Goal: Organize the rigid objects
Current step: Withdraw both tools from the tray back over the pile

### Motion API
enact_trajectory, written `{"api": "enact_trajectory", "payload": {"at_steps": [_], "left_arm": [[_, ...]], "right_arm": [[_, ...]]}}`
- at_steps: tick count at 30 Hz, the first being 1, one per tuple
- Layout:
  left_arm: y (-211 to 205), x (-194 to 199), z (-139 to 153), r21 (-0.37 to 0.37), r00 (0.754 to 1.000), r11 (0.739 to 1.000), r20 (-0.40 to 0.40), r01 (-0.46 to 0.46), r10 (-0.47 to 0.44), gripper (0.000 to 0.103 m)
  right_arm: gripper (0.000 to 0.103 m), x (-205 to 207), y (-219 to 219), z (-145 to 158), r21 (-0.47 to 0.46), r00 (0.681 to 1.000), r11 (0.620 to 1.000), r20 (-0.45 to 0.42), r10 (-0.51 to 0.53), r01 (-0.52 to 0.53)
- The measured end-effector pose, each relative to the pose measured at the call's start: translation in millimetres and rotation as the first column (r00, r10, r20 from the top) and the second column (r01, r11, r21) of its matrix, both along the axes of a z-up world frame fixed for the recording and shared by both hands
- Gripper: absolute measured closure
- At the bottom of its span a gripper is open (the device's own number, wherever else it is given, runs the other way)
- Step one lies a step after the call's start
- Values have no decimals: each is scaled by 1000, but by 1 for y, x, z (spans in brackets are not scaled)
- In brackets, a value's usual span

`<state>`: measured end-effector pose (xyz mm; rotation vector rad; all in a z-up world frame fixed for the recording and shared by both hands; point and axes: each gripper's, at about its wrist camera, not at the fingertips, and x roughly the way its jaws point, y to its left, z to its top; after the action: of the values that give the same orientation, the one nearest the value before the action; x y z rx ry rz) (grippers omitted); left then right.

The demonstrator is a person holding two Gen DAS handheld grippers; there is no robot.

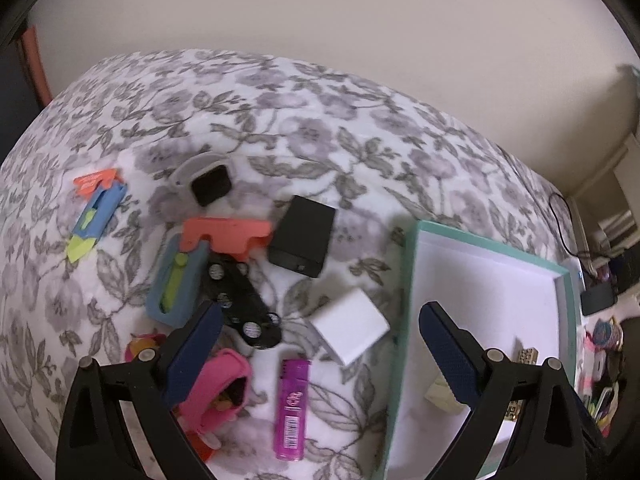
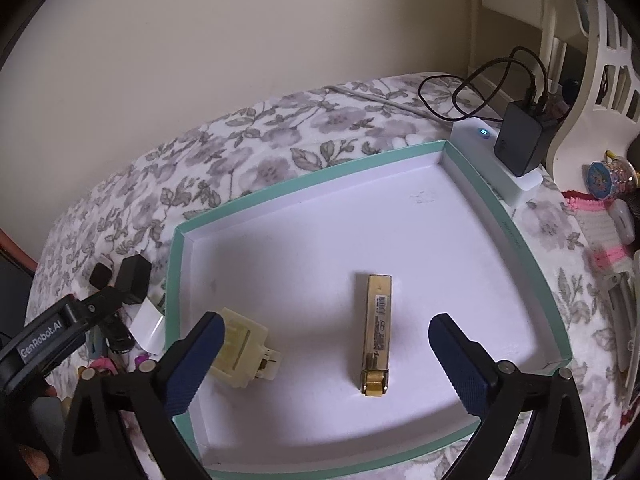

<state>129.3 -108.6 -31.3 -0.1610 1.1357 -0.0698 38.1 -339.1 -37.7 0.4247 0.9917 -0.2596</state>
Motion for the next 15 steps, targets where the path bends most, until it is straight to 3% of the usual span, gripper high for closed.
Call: {"api": "enact_trajectory", "payload": {"at_steps": [7,10,15], "left_arm": [[28,4,21,15,997,999,58,-45,44,4],[47,3,39,34,992,997,105,-74,70,4],[84,-3,65,51,976,989,174,-140,130,4]], "right_arm": [[0,2,3,6,59,998,998,62,5,-8],[0,2,12,14,80,992,996,123,27,-37],[0,9,38,26,90,983,988,150,109,-123]]}}
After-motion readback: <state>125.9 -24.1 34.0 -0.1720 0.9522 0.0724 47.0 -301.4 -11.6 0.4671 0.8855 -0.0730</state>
